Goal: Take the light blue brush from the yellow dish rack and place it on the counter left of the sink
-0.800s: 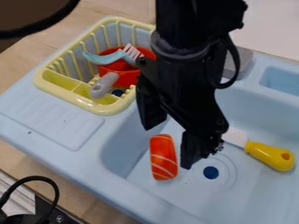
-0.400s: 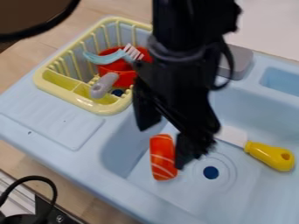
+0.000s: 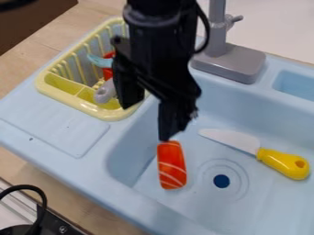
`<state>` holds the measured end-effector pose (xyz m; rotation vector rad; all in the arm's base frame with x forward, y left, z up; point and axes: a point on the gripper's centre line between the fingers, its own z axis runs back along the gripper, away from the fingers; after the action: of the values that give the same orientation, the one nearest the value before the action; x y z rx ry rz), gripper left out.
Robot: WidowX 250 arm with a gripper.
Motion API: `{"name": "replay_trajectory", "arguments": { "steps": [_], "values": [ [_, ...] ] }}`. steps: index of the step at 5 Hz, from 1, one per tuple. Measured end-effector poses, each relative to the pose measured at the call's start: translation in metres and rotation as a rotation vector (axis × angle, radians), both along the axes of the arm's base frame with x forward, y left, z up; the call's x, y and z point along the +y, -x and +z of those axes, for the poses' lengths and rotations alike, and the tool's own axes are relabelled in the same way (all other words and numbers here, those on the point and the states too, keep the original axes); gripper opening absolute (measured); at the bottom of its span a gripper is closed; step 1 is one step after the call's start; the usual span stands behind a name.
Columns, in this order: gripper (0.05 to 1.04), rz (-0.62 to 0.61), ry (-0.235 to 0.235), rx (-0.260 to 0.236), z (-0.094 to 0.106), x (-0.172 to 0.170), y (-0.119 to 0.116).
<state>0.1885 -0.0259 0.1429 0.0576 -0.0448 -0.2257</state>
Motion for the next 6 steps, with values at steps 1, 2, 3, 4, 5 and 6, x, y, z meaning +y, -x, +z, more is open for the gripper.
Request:
{"name": "replay_trajectory", "arguments": {
  "steps": [1,2,3,4,5,6],
  "values": [
    [0.997,0.094,0.009,-0.03,0.009,0.031,-0.015],
    [0.997,0.14,0.002,-0.053,0.017,0.054,-0.031],
    [0.997,0.138,-0.018,-0.05,0.017,0.07,-0.048],
    [0.997,0.109,-0.04,-0.028,0.005,0.084,-0.062],
    [0.997,0.078,-0.062,-0.032,-0.002,0.096,-0.071],
    [0.997,0.015,-0.075,-0.087,-0.005,0.105,-0.079]
  ]
}}
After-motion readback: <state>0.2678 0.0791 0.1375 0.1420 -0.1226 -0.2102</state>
